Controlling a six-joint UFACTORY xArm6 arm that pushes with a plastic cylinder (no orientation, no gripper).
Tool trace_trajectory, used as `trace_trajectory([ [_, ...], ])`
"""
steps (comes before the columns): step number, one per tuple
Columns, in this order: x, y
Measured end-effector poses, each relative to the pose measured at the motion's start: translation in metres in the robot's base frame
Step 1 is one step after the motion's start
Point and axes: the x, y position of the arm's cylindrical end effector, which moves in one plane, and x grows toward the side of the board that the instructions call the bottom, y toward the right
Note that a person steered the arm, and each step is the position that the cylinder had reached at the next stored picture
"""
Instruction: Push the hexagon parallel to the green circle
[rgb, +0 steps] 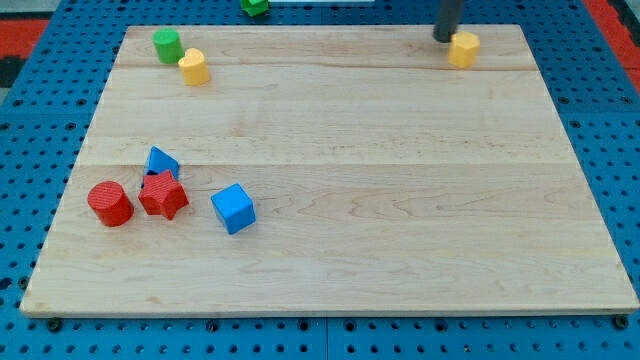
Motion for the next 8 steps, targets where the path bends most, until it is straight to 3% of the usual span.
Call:
trace_trajectory([
  [2, 0.014, -0.079],
  [3, 0.032, -0.068],
  [5, 0.032, 0.028],
  [6, 0.04, 0.013],
  [8, 0.062, 0.127],
])
